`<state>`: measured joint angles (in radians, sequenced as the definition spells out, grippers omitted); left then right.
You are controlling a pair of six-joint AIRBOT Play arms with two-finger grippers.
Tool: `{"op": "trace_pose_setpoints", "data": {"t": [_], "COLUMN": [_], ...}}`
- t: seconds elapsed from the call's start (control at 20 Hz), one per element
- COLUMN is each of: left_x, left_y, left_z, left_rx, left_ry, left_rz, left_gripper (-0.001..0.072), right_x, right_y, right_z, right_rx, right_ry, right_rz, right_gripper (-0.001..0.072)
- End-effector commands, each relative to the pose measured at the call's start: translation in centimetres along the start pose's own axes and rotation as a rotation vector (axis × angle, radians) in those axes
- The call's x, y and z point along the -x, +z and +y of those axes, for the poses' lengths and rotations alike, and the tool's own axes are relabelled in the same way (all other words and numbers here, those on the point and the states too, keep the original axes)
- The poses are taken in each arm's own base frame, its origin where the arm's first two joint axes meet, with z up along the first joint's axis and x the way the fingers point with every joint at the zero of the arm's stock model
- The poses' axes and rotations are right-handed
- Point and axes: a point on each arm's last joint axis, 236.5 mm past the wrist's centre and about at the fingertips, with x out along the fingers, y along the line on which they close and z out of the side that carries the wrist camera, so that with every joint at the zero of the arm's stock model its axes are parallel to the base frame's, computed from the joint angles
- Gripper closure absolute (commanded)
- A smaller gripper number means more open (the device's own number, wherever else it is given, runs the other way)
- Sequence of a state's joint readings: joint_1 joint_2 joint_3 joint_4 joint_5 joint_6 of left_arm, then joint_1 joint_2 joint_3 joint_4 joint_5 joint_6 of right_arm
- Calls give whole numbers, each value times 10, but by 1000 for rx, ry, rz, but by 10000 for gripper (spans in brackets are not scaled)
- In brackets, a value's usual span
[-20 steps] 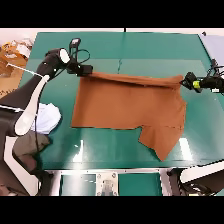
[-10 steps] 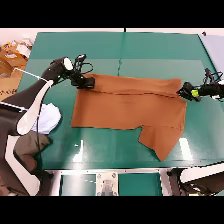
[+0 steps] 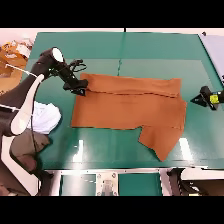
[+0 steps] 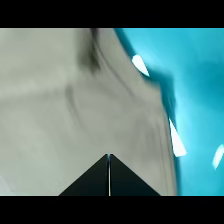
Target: Fold the shirts.
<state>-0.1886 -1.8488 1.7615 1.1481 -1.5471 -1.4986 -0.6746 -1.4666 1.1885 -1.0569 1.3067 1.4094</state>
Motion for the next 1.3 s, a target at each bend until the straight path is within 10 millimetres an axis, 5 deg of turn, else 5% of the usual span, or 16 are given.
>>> {"op": "trace_pose_setpoints", "data": {"t": [0.0, 0.1, 0.25, 0.35, 0.45, 0.5, 0.55, 0.85, 0.95, 1.05, 1.1, 1.25], "left_x": [15, 20, 20, 17, 13, 11, 9, -33, -46, -55, -62, -67], "left_y": [-35, -57, -104, -130, -149, -155, -158, -167, -166, -161, -159, -144], "left_z": [-11, -19, -26, -23, -19, -19, -18, -12, -12, -14, -15, -28], "left_rx": [-8, -24, -21, 22, 93, 122, 155, 334, 401, 464, 450, 424], "left_ry": [3, 17, 28, 33, 30, 19, 9, -78, -125, -175, -167, -166], "left_rz": [52, 7, -96, -184, -255, -278, -296, -317, -343, -387, -412, -515], "left_gripper": [683, 683, 682, 682, 672, 408, 31, -5, -5, -5, -4, -4], "right_x": [19, 27, 18, 1, -20, -31, -42, -69, -71, -72, -71, -69], "right_y": [-57, -93, -149, -180, -201, -208, -212, -215, -204, -195, -191, -187], "right_z": [-41, -61, -66, -71, -71, -67, -61, -61, -51, -36, -30, -28], "right_rx": [-84, -150, -229, -276, -313, -332, -342, -396, -354, -327, -305, -272], "right_ry": [-183, -282, -294, -288, -255, -217, -174, -113, -63, 8, 32, 41], "right_rz": [32, 25, 61, 118, 167, 172, 170, 115, 75, 51, 43, 33], "right_gripper": [695, 695, 682, 321, 290, 290, 291, 294, 462, 536, 654, 694]}}
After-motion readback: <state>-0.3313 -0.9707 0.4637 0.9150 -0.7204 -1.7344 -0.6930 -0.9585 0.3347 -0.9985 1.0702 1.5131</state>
